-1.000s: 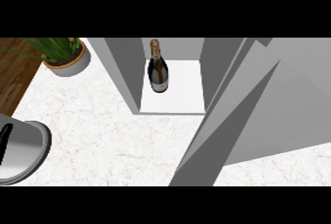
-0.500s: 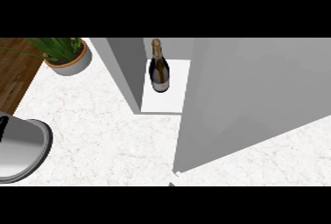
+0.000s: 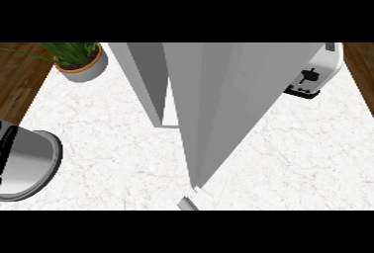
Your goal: Pick up the wine, place it into the cabinet and close the cabinet
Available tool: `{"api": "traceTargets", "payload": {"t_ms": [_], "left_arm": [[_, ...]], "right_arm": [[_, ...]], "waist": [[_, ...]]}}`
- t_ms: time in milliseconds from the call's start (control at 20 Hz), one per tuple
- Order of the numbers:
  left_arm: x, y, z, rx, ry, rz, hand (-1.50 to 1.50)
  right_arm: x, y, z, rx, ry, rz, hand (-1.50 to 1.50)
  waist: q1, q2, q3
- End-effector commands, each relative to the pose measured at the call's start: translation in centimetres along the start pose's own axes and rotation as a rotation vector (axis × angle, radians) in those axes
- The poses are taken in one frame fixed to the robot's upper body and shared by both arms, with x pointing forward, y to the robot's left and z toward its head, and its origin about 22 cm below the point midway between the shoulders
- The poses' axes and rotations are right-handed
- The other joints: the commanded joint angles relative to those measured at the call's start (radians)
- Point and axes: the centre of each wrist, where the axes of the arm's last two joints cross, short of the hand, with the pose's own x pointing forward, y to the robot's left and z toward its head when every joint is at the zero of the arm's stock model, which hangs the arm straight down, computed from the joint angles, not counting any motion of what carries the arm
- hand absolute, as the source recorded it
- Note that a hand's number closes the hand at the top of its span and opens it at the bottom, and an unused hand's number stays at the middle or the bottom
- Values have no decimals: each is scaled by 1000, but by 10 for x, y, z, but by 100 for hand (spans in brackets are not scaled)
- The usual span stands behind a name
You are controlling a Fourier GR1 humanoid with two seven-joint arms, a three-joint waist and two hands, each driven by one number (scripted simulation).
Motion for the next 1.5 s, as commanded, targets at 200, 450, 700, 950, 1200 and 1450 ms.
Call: {"api": "traceTargets", "payload": {"t_ms": [200, 450, 700, 950, 1200, 1450], "left_arm": [[-10, 3, -12, -10, -8, 14, -150], [-15, -7, -3, 19, 4, 4, -150], [-6, 2, -12, 34, -2, -17, -150], [-7, 0, -17, 33, -6, -13, -150], [-8, -2, -10, 38, -18, -32, -150], [1, -8, -25, 13, -14, -19, -150]], "right_arm": [[22, 15, -105, -21, -65, -11, 150], [37, -5, -157, -56, -71, 47, 150], [33, -26, -200, -136, -58, 194, 150], [7, -66, -222, -183, -38, 157, 150], [5, -86, -232, -199, -17, 134, 150], [-28, -111, -242, -235, -10, 179, 150]], "waist": [[5, 4, 1], [-4, 0, 3], [-14, 1, 3], [-18, 3, 4], [-22, -2, 4], [-10, 7, 4]]}}
